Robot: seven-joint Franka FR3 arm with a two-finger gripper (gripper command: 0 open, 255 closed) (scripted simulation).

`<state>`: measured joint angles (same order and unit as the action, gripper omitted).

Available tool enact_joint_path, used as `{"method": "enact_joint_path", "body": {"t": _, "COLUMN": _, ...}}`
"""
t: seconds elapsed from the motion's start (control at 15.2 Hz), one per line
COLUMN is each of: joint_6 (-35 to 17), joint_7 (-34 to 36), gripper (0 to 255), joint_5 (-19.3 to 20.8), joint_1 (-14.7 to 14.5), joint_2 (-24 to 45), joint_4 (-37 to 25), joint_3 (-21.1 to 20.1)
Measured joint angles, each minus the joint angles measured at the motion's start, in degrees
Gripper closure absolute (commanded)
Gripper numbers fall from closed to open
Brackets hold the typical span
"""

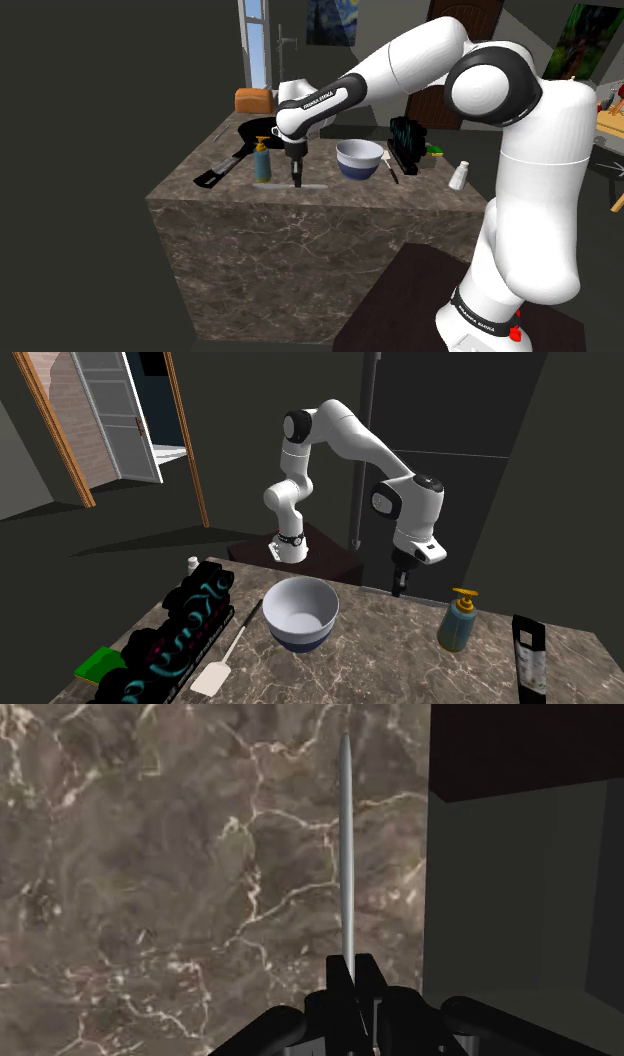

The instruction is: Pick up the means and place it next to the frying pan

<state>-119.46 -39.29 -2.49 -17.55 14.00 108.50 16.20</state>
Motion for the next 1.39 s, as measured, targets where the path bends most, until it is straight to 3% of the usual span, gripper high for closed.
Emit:
{"method": "enact_joint_path", "body": {"t": 0.46, "joint_6": -1.12, "joint_7": -0.01, "gripper": 255, "joint_5": -0.09, "joint_1": -0.02, "joint_2": 0.21, "joint_4": 0.9, "joint_3": -0.05}}
{"method": "enact_joint_path", "body": {"t": 0.53, "joint_6": -1.12, "joint_7": -0.01, "gripper": 0, "joint_5": -0.09, "joint_1": -0.02, "joint_2": 0.21, "joint_4": 0.9, "joint_3": -0.05}}
{"method": "enact_joint_path", "body": {"t": 0.92, "joint_6": -1.12, "joint_7": -0.01, "gripper": 0, "joint_5": -0.09, "joint_1": -0.02, "joint_2": 0.21, "joint_4": 0.9, "joint_3": -0.05}}
{"method": "enact_joint_path", "body": {"t": 1.39, "joint_6": 5.36, "joint_7": 0.58, "gripper": 0, "joint_5": 0.71, "joint_1": -0.3, "joint_2": -2.11, "joint_4": -3.4, "joint_3": 0.1}}
